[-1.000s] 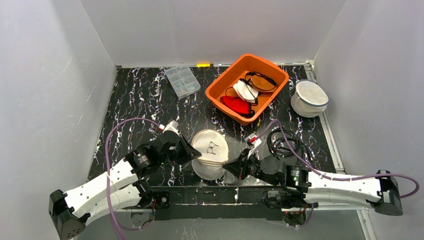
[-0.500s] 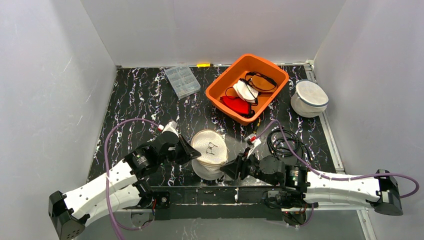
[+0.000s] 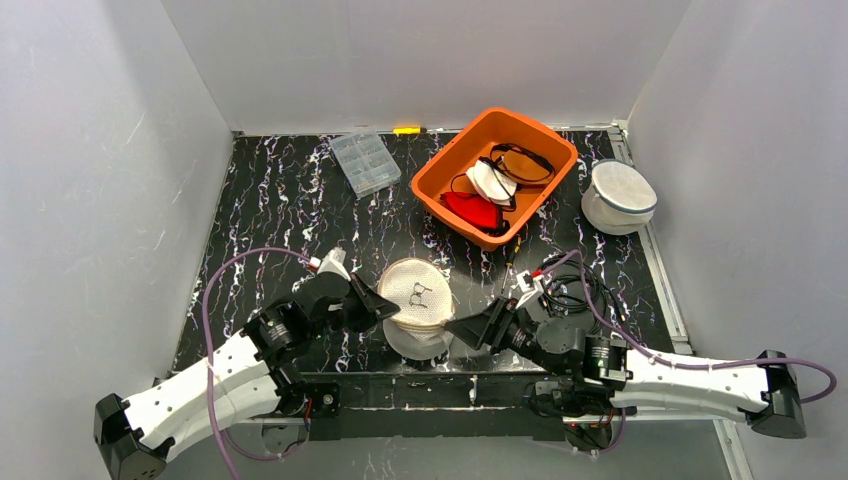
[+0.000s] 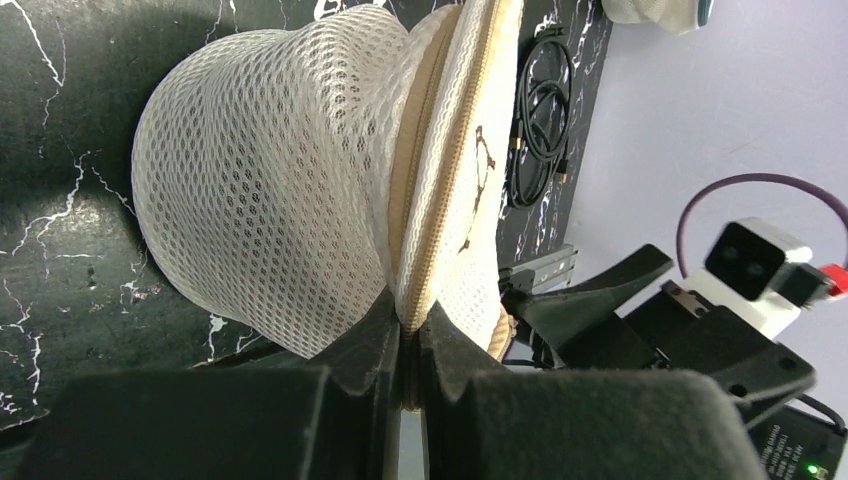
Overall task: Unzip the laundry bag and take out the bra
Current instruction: Unzip the laundry bag at the center of the board.
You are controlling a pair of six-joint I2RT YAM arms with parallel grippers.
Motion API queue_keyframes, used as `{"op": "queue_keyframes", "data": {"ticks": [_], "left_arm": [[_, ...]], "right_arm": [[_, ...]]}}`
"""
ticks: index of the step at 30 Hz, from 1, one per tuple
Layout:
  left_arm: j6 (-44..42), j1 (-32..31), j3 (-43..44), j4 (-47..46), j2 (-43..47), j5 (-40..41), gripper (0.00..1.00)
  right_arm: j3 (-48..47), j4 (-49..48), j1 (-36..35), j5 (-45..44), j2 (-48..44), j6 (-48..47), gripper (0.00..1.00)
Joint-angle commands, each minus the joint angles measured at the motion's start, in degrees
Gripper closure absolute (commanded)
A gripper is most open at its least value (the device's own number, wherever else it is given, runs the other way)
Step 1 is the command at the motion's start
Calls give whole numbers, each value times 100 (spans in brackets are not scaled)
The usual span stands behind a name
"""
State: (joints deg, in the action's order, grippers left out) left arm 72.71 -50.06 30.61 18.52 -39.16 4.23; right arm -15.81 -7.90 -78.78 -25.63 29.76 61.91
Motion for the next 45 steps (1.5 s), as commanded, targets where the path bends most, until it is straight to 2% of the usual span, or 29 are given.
{"op": "queue_keyframes", "data": {"ticks": [1,9,16,21,25,31,33,36,40,45], "left_arm": [[194,22,-234,-329,228,321,100],[95,23,-143,-366,203,370,100],[101,22,-204,-369,246,335,100],[81,-10,-213,-412,178,280,100],[69,-72,-213,-448,114,262,100],[-33,-80,-198,-245,389,358,100],[-145,-67,-112,38,521,449,88],[-454,-72,132,607,747,691,58],[-872,-72,572,1783,1103,1286,27],[-1378,-62,900,2326,1443,1819,11]], "right_arm": [[101,-556,-12,-424,294,897,24],[-236,-1027,-10,-469,1380,1330,25],[-407,-1241,-10,-702,1919,1476,30],[-651,-1403,-12,-650,2343,1297,46],[-771,-1442,-10,-567,2563,1198,66],[-994,-1066,-6,-596,2374,581,92],[-1160,-809,-6,-573,2287,164,99],[-1537,-274,6,-416,2161,-758,99],[-2073,415,62,-19,2068,-1964,99],[-2597,1028,144,617,2093,-3176,99]]}}
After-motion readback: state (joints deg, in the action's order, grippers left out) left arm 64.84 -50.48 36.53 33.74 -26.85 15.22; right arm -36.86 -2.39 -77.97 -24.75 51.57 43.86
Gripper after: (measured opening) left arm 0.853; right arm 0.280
